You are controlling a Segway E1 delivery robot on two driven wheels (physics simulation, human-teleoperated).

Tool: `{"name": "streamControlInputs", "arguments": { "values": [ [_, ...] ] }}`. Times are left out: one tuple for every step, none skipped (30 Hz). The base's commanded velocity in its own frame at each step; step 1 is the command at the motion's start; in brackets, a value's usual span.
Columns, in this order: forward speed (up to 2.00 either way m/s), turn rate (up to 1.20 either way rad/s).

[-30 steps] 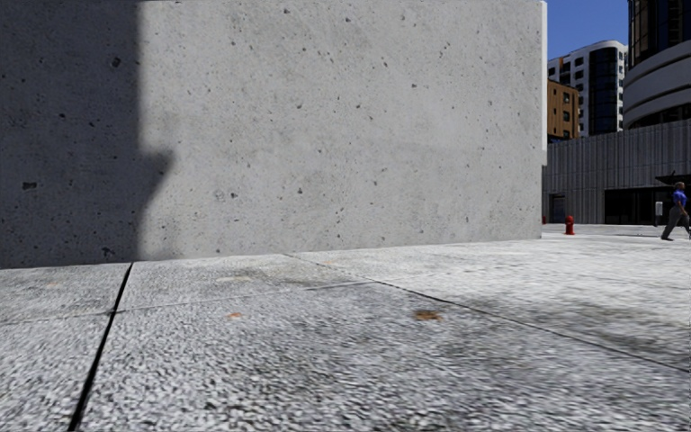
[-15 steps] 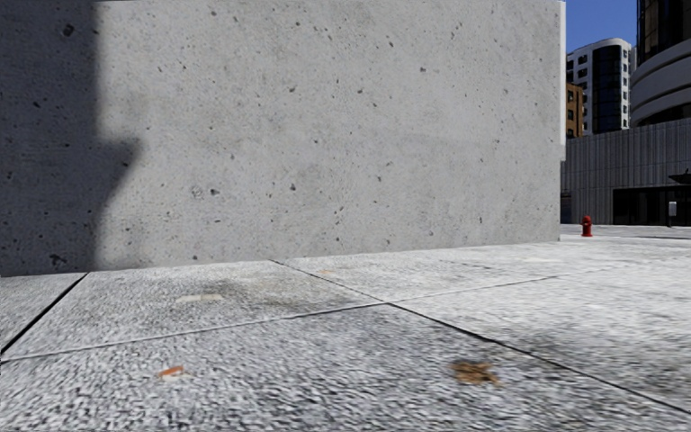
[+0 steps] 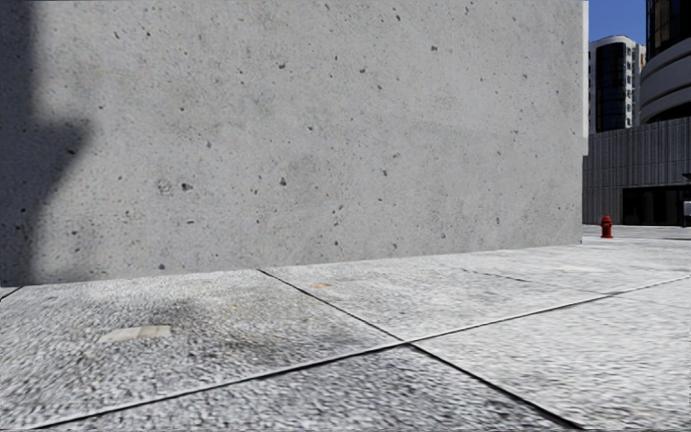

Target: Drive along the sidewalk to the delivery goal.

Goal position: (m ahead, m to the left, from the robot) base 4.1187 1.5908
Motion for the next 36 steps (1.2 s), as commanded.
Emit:
{"name": "streamControlInputs", "arguments": {
  "values": [
    [2.00,0.00],
    [2.00,0.00],
    [2.00,0.00],
    [2.00,0.00],
    [2.00,0.01],
    [2.00,0.04],
    [2.00,0.09],
    [2.00,0.09],
    [2.00,0.11],
    [2.00,0.14],
    [1.98,0.18],
    [1.98,0.18],
    [1.67,0.26],
    [1.45,0.35],
    [1.28,0.44],
    [1.20,0.48],
    [1.20,0.48],
    [1.18,0.49],
    [1.17,0.49],
    [1.17,0.49],
    [1.17,0.49],
    [1.17,0.49],
    [1.17,0.49],
    [1.17,0.49],
    [1.17,0.49],
    [1.17,0.49],
    [1.17,0.49],
    [1.17,0.49],
    [1.17,0.49],
    [1.17,0.49],
    [1.17,0.49],
    [1.17,0.45],
    [1.17,0.44],
    [1.17,0.44],
    [1.17,0.44],
    [1.17,0.44]
  ]
}}
